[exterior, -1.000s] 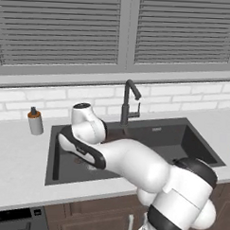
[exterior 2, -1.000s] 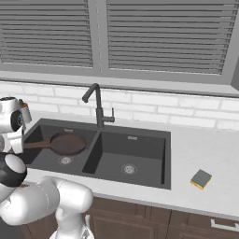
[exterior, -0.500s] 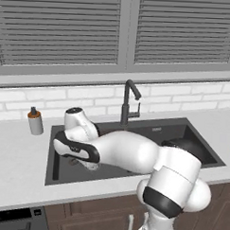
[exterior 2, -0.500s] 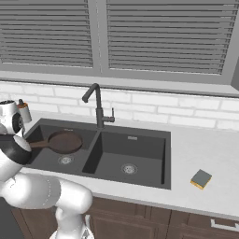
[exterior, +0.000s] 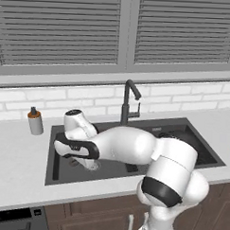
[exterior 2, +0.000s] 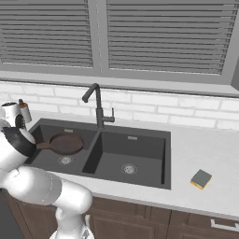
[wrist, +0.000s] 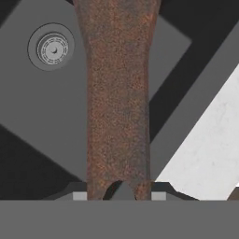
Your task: Pick the pan and sponge and place them into the sink. Then turn on the water.
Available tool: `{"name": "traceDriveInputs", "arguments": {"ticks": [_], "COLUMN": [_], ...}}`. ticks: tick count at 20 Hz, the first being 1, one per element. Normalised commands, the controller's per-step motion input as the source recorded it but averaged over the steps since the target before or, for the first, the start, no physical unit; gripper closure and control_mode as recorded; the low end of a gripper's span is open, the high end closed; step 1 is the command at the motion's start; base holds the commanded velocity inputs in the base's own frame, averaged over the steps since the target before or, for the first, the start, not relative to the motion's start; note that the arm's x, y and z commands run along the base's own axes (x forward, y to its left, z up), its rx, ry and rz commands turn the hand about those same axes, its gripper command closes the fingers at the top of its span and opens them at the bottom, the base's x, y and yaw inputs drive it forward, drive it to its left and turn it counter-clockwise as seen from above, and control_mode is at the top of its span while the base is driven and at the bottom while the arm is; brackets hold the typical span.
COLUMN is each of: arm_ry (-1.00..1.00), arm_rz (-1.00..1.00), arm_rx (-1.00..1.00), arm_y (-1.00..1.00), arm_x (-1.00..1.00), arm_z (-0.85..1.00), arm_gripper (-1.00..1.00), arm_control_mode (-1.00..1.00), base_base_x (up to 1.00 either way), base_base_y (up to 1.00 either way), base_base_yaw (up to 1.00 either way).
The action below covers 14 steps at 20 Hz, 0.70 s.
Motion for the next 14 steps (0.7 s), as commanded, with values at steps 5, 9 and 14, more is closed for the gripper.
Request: {"name": "traceDriveInputs", "arguments": {"ticks": [5,9,14], "arm_ry": [0.0,0.0,0.0], "arm_rz": [-0.01,0.0,0.0], "arm_rx": [0.0,0.0,0.0], "arm_y": [-0.19,-0.22,-0.02], "arm_x": [0.0,0.16,0.48], "arm_z": [-0.27,-0.29,-0.19], "arm_gripper": [1.0,1.0,1.0], "arm_control_mode": [-1.0,-1.0,-1.0], "base_base_x": [0.0,0.0,0.0], "base_base_y": [0.0,0.0,0.0], "base_base_yaw": [0.0,0.0,0.0]}}
